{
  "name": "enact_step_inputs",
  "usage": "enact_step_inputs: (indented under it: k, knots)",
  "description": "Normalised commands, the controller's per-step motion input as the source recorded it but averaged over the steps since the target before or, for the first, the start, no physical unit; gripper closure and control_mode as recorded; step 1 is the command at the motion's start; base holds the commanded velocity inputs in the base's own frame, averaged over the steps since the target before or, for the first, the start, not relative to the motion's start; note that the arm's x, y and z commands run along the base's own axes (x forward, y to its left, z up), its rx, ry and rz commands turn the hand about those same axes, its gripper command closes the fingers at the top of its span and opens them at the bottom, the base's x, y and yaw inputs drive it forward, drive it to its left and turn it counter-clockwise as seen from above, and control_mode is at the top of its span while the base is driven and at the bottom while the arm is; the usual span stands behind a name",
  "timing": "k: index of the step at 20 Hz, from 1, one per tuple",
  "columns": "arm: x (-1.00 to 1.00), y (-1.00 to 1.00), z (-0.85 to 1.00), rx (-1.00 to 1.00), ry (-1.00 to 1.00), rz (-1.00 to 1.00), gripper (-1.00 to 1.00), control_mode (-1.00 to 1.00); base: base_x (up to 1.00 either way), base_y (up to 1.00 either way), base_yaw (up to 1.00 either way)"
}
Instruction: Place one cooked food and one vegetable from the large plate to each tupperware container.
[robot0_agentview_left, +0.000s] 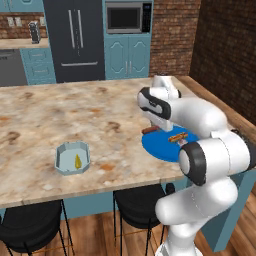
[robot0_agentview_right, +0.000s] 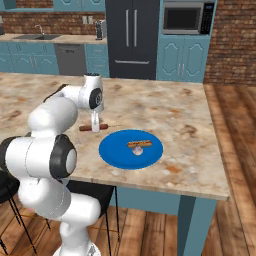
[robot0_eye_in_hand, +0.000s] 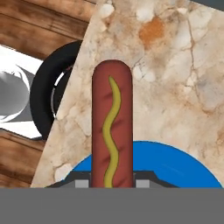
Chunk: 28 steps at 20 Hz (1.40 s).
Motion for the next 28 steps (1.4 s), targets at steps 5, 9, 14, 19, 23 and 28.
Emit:
enact_step_inputs:
  k: [5,9,14,19,23,28]
  knots:
    - [-1.00,0.00,0.56,0.03,-0.02,-0.02,1.00,-1.00,0.00,0.00,0.00]
    - [-0.29,0.03,0.03,0.00,0.00,0.00,1.00,-1.00,0.00,0.00,0.00]
    - [0.00,0.00,0.00,0.00,0.00,0.00,1.00,1.00,0.00,0.05,-0.01]
    - [0.00,0.00,0.00,0.00,0.00,0.00,1.00,1.00,-0.19,0.71,-0.03]
    - [0.00,0.00,0.00,0.00,0.00,0.00,1.00,1.00,-0.14,0.98,-0.09]
    - [0.00,0.00,0.00,0.00,0.00,0.00,1.00,1.00,-0.04,0.97,-0.02]
